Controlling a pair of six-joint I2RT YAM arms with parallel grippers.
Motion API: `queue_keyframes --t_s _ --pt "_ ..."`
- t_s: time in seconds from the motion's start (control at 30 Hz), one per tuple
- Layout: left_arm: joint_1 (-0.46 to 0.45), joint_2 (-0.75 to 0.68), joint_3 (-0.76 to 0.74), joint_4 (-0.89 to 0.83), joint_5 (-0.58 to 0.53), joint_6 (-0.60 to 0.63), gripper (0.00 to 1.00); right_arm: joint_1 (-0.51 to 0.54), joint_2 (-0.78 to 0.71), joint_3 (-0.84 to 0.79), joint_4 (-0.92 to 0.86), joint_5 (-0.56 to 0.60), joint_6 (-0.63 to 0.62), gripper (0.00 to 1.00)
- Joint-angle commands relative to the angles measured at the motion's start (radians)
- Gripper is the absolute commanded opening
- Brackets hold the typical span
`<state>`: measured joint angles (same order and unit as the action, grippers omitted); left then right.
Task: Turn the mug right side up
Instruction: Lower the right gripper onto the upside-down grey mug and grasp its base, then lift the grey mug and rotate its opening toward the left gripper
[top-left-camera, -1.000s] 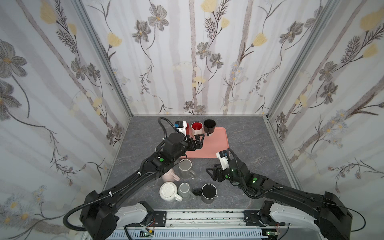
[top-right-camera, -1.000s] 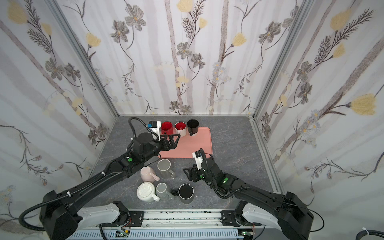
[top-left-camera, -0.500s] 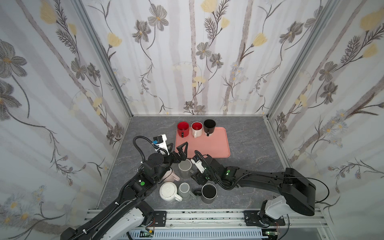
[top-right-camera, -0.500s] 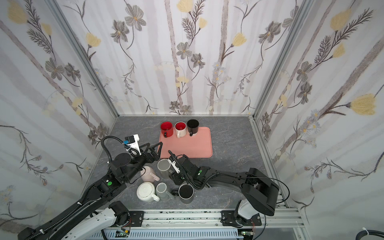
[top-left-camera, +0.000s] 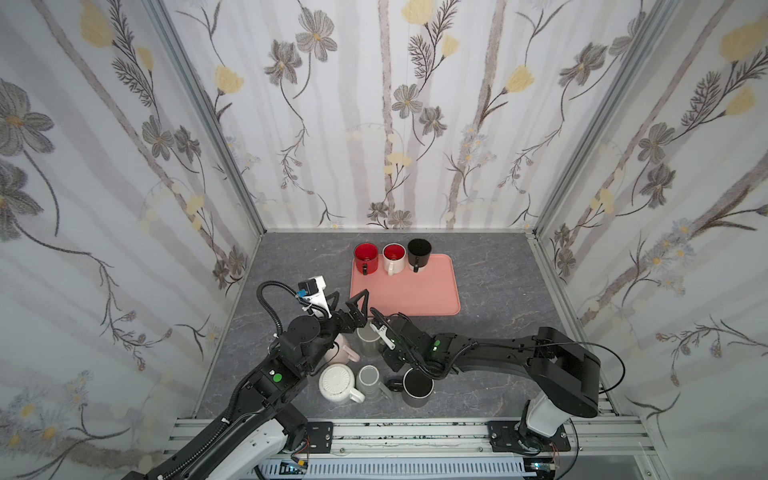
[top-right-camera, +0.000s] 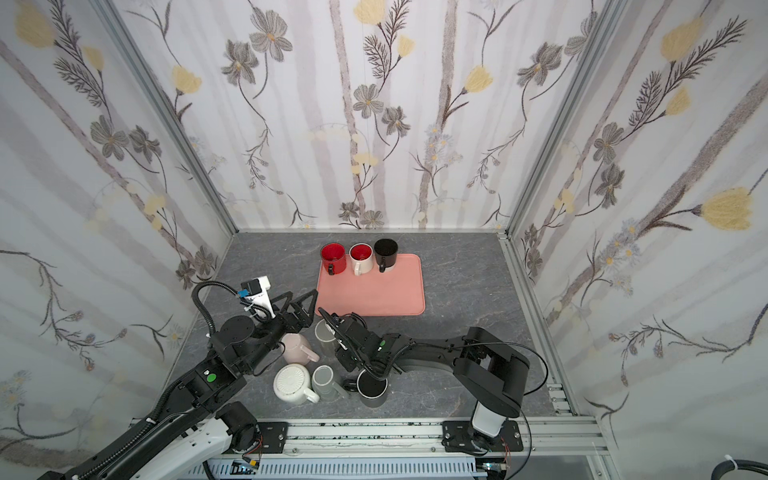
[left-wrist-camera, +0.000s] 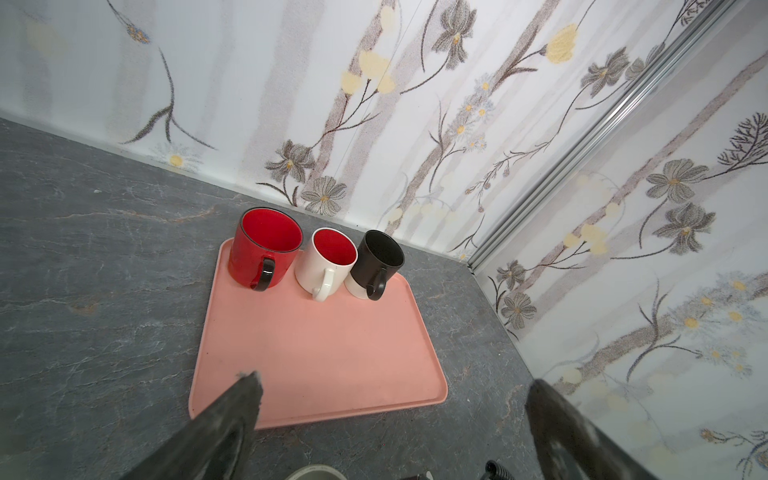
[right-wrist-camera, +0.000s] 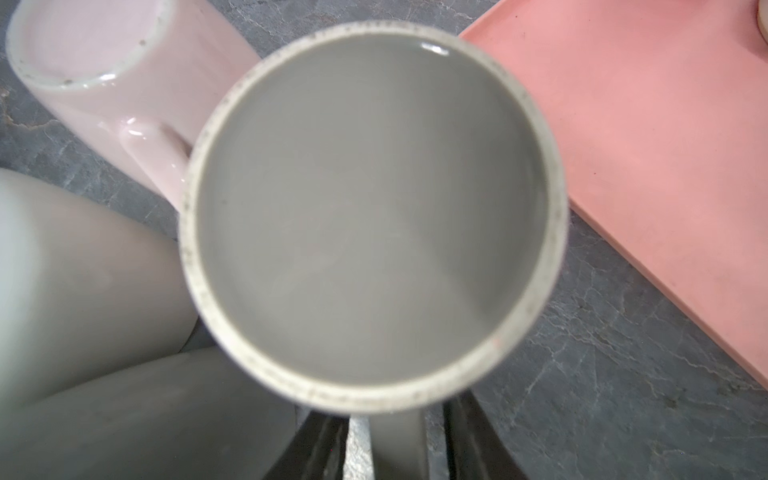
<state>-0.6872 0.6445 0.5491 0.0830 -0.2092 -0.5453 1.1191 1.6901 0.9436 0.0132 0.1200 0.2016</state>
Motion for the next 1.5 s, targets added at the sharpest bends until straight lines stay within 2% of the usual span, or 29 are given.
queue_keyframes --t_s 0.0,0.13,0.4,0.7,0.9,1.13,1.3,1.47 --pt "0.001 -0.006 -0.006 0.015 -0.012 0.005 1.00 0.004 0.006 0.011 0.018 0.037 -0.034 0.29" --pt "0.002 -0.008 -0.008 0.018 -0.006 0.004 1.00 0.004 0.008 0.011 0.019 0.052 -0.042 0.16" --pt "0.003 -0.008 -0.016 0.040 0.013 -0.006 1.00 0.005 -0.020 -0.018 0.042 0.077 -0.040 0.00" --pt "0.003 0.002 -0.023 0.061 0.037 -0.015 1.00 -0.002 -0.139 -0.103 0.141 0.107 -0.024 0.00" --pt "0.004 0.004 -0.028 0.078 0.046 -0.019 1.00 -0.039 -0.230 -0.157 0.205 0.087 0.010 0.00" --pt "0.012 0.028 -0.041 0.147 0.159 -0.015 1.00 -0.120 -0.393 -0.267 0.334 0.032 0.078 0.00" --pt "0.036 0.099 -0.047 0.241 0.314 -0.044 1.00 -0.195 -0.521 -0.327 0.453 -0.014 0.152 0.00" --pt "0.050 0.157 -0.088 0.428 0.476 -0.107 0.97 -0.263 -0.619 -0.367 0.612 -0.079 0.242 0.00"
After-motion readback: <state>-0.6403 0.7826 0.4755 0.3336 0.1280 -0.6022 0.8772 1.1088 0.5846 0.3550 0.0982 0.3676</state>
